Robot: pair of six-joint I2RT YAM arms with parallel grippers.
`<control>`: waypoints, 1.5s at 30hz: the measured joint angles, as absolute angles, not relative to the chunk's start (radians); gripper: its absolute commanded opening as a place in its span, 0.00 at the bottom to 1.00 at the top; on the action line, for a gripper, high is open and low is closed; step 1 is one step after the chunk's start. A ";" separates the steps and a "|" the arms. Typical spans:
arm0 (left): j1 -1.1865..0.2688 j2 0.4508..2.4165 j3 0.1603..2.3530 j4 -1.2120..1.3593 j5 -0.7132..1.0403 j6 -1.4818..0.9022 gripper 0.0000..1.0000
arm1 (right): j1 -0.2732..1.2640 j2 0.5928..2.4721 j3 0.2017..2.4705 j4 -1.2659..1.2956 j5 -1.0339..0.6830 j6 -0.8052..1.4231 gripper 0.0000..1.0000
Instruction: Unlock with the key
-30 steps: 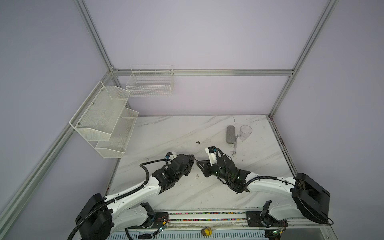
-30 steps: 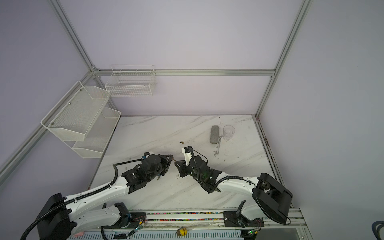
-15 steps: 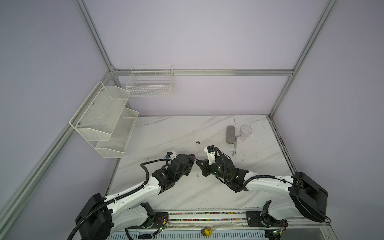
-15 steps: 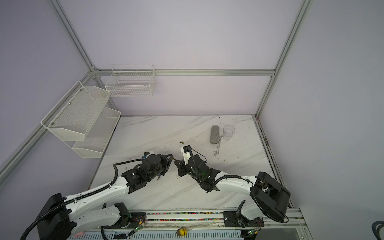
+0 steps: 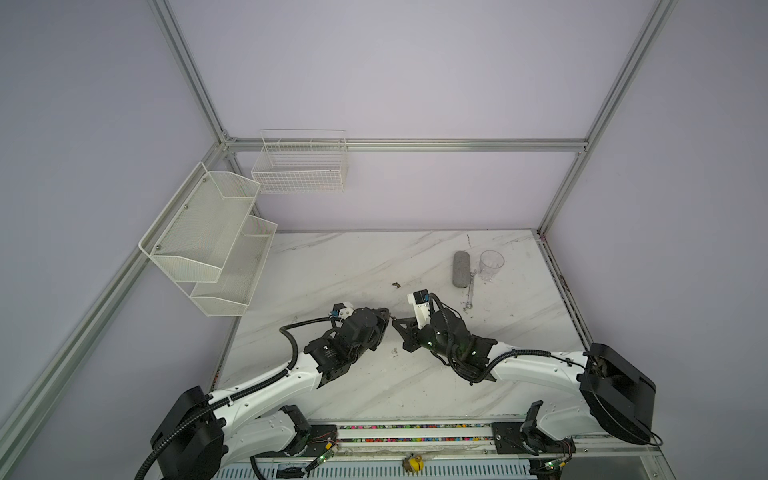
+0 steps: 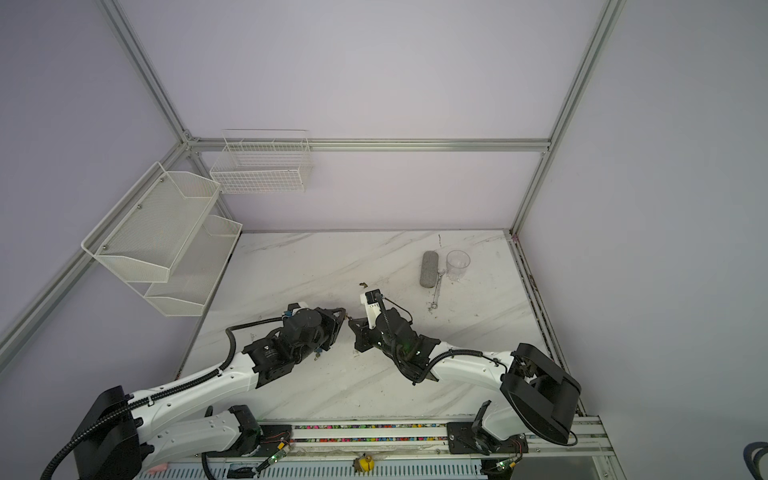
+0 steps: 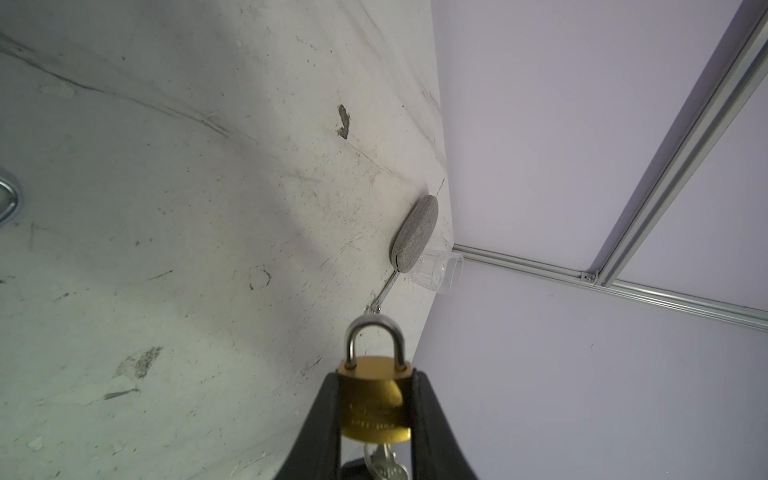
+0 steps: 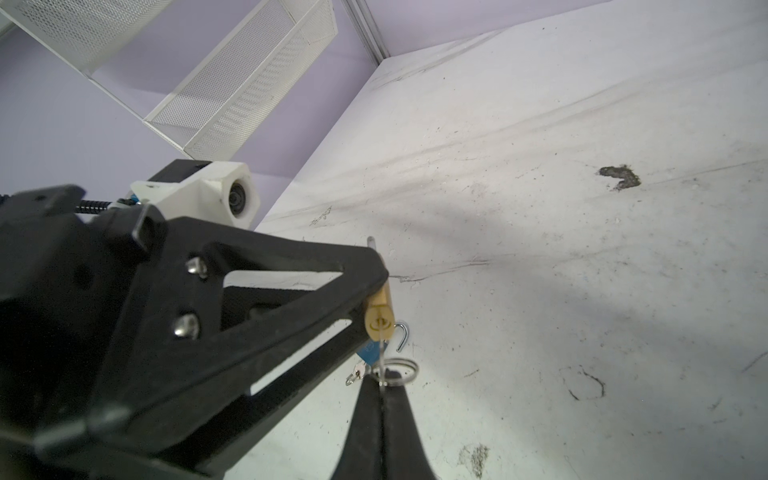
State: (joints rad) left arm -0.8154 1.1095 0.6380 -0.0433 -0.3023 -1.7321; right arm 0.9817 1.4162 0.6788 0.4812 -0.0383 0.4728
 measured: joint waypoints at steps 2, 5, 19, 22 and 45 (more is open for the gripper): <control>-0.822 1.108 0.638 -0.042 -0.312 -1.732 0.00 | 0.982 1.417 0.679 0.487 -0.047 0.486 0.00; -0.828 1.107 0.638 -0.035 -0.328 -1.733 0.00 | 0.981 1.420 0.679 0.500 -0.060 0.502 0.00; -0.850 1.101 0.638 0.071 -0.362 -1.735 0.00 | 0.887 1.392 0.657 0.589 -0.218 0.581 0.00; -0.852 1.101 0.638 0.073 -0.358 -1.726 0.00 | 0.887 1.391 0.657 0.587 -0.215 0.551 0.00; -0.875 1.099 0.748 0.055 -0.405 -1.586 0.00 | 0.862 1.347 0.794 0.443 -0.233 0.482 0.00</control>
State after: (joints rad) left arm -0.8749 1.0992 0.7479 0.0551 -0.4053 -1.5860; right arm 0.8619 1.3472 0.7944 0.4431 -0.2329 0.4824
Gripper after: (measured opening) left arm 0.222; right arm 0.045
